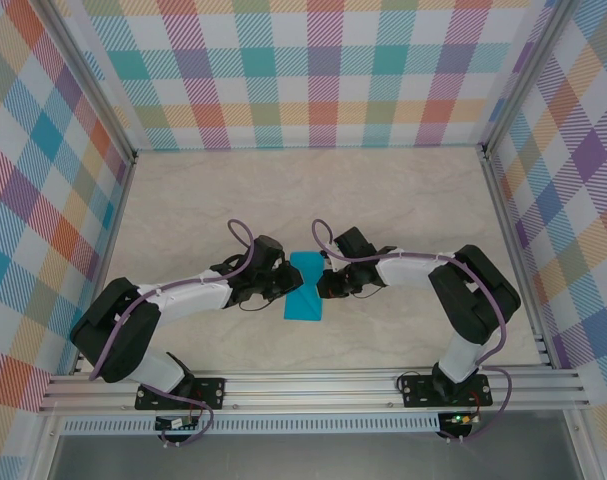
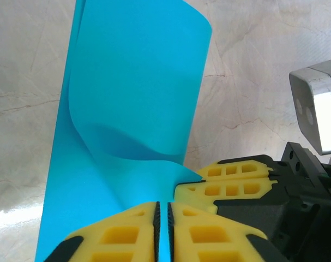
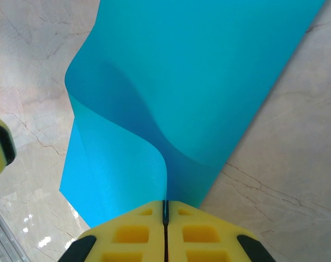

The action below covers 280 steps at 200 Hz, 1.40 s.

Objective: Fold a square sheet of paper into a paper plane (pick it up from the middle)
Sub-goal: Fold the triangle a second time at the center of the table.

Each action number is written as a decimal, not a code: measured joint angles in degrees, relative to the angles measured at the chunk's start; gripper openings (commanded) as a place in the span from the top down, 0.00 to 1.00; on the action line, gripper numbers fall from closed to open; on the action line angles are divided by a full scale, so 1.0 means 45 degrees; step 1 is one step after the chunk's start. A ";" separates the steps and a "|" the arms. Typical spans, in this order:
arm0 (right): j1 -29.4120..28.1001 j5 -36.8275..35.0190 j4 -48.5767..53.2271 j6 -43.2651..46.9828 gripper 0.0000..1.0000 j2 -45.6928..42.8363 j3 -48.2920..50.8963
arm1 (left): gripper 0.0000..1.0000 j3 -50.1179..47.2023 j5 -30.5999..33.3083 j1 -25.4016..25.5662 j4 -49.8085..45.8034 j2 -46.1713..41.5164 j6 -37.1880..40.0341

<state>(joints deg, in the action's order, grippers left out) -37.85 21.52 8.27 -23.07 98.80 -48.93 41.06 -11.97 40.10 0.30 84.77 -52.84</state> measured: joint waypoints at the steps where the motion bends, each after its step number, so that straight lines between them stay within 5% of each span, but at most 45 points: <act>1: 0.0000 0.0000 -0.0005 0.0000 0.93 0.0005 0.0000 | 0.93 0.0000 0.0000 0.0000 0.0005 0.0000 0.0010; 11: 0.0000 0.0000 0.0000 0.0000 0.93 0.0015 -0.0005 | 1.00 0.0000 -0.0019 0.0000 0.0034 0.0000 -0.0092; 280: 0.0000 -0.0068 0.0141 0.0063 0.93 0.0194 -0.0092 | 1.00 -0.0787 -0.0763 0.0000 0.2744 0.1744 -0.1093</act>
<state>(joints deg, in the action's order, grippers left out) -37.85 21.21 8.91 -22.79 99.68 -49.34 37.52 -15.40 40.10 12.64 92.62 -57.76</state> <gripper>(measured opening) 0.072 0.048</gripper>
